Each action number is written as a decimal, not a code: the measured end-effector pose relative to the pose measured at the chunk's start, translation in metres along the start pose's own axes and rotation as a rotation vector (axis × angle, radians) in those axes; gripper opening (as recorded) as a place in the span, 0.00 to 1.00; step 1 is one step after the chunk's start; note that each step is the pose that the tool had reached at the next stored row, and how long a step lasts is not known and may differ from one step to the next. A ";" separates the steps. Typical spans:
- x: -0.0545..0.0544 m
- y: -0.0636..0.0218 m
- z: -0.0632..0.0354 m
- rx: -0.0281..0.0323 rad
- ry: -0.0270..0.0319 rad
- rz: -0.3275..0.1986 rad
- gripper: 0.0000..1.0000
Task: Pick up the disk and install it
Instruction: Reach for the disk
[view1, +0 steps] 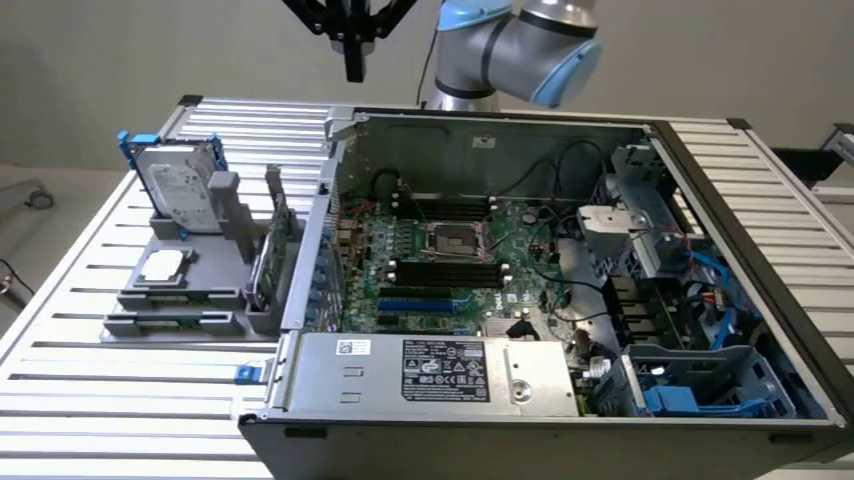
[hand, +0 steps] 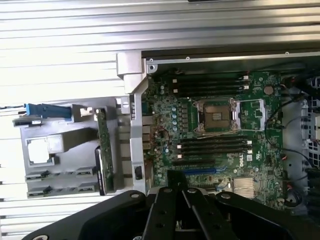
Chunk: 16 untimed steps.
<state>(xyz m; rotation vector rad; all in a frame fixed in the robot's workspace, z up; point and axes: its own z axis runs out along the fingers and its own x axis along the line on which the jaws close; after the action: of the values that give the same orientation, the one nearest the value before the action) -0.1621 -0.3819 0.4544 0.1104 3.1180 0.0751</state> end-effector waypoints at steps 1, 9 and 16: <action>0.005 0.0012 0.0004 0.0001 0.0001 0.000 0.11; 0.042 0.0099 0.0053 0.0000 0.0001 0.000 0.11; 0.074 0.0167 0.0108 -0.0004 0.0001 0.000 0.11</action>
<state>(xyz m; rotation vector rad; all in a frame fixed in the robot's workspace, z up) -0.2349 -0.3595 0.4430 0.1104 3.1181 0.0758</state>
